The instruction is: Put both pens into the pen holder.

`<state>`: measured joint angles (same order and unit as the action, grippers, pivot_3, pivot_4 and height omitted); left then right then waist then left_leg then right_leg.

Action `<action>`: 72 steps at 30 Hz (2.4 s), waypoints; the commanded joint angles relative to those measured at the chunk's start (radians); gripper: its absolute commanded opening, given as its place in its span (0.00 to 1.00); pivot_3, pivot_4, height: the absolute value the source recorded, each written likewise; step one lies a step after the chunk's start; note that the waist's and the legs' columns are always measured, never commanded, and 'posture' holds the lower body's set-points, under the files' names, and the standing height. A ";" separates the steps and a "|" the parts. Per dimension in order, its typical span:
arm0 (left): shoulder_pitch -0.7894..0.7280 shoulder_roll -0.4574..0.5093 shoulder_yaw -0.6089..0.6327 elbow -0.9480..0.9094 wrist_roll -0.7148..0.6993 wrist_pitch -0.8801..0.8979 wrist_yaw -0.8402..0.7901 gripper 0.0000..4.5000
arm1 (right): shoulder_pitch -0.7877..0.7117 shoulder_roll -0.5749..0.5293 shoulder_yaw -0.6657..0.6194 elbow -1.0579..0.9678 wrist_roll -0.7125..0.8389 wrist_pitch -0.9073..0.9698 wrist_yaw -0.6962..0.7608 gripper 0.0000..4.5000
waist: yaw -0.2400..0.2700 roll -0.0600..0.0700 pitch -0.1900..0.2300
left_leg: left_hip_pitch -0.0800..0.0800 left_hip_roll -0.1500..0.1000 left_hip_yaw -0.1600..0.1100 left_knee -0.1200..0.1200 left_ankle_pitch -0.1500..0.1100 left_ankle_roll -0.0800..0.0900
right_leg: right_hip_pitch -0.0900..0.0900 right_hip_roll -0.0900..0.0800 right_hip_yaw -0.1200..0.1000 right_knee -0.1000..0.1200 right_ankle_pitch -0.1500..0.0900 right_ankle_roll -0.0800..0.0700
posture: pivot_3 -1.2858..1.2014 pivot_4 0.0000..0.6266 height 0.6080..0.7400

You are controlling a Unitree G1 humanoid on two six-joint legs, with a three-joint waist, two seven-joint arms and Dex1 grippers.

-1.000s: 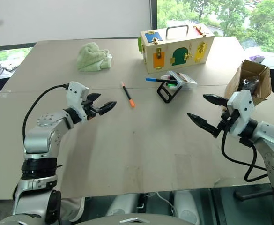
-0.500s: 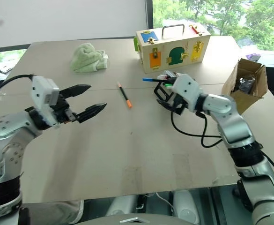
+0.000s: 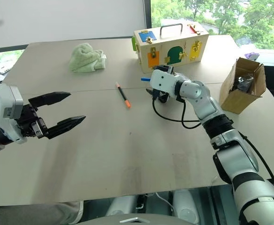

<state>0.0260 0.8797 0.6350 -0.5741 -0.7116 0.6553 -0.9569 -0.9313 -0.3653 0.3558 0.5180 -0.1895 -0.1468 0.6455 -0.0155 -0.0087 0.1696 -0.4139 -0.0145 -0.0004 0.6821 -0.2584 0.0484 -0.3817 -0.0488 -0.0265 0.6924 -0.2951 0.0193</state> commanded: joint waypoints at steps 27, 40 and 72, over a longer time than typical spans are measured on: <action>-0.048 0.045 -0.034 0.021 -0.010 -0.048 0.024 1.00 | 0.069 0.010 -0.212 0.015 0.149 -0.166 -0.022 0.00 | -0.001 0.001 0.001 | 0.000 0.000 0.000 -0.002 0.000 0.000 | 0.000 0.000 0.000 -0.001 0.000 0.000 | 0.52 0.24 1.00; -0.083 0.057 -0.075 0.061 0.002 -0.070 0.005 1.00 | 0.093 -0.013 -0.198 0.159 0.088 -0.443 -0.037 0.11 | -0.001 0.001 0.001 | 0.000 0.000 0.000 -0.003 0.000 0.000 | 0.000 0.000 0.000 -0.002 0.000 0.000 | 0.52 0.24 1.00; -0.490 -0.409 -0.471 0.495 0.320 0.004 0.642 1.00 | 0.718 -0.398 -0.513 -0.911 0.919 0.616 0.182 0.99 | 0.036 -0.001 0.001 | -0.001 0.000 -0.001 -0.011 -0.003 0.005 | 0.002 -0.001 -0.003 -0.014 0.000 0.001 | 0.52 0.24 1.00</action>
<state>-0.4142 0.5036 0.1778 -0.1220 -0.4285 0.6801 -0.3932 -0.2202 -0.7558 -0.1270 -0.3280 0.7044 0.4465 0.8406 0.0201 -0.0098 0.1710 -0.4155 -0.0145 -0.0015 0.6717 -0.2611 0.0533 -0.3791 -0.0502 -0.0297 0.6790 -0.2946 0.0201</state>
